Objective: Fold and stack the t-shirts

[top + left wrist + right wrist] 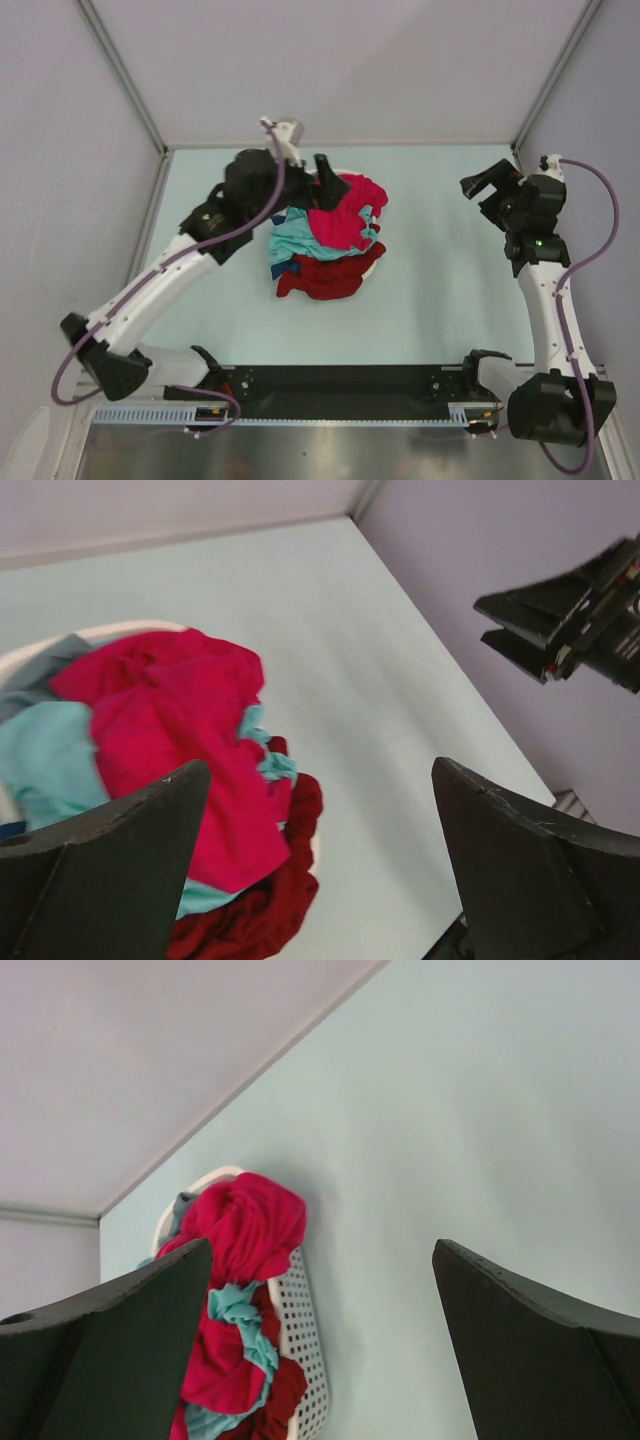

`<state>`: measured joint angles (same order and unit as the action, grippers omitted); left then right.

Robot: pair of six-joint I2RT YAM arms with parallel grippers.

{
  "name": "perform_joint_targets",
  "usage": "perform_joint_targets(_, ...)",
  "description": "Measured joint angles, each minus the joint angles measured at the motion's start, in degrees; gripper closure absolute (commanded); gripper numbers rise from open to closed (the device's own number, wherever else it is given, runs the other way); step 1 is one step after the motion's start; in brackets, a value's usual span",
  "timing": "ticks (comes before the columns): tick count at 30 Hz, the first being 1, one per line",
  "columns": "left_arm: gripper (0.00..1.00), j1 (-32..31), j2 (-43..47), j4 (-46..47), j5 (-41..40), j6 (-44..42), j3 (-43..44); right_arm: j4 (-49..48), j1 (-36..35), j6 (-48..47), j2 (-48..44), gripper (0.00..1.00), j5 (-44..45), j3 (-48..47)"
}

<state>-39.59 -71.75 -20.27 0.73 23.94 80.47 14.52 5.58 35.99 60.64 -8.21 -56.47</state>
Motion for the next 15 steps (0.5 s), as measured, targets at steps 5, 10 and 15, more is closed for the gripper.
perform_joint_targets(5,0.01,-10.93,-13.29,0.94,-5.29,-0.02,6.25,4.74,5.18,-0.37,-3.52,0.0,-2.01,1.11)
perform_joint_targets(10,0.02,-17.64,-27.82,0.81,-6.21,0.04,14.34,7.32,7.61,-0.7,-7.54,0.0,-3.28,2.58)
perform_joint_targets(15,0.07,-20.26,-38.66,-1.38,-8.11,1.25,20.48,10.03,7.89,-1.81,-9.46,0.0,-2.73,2.69)
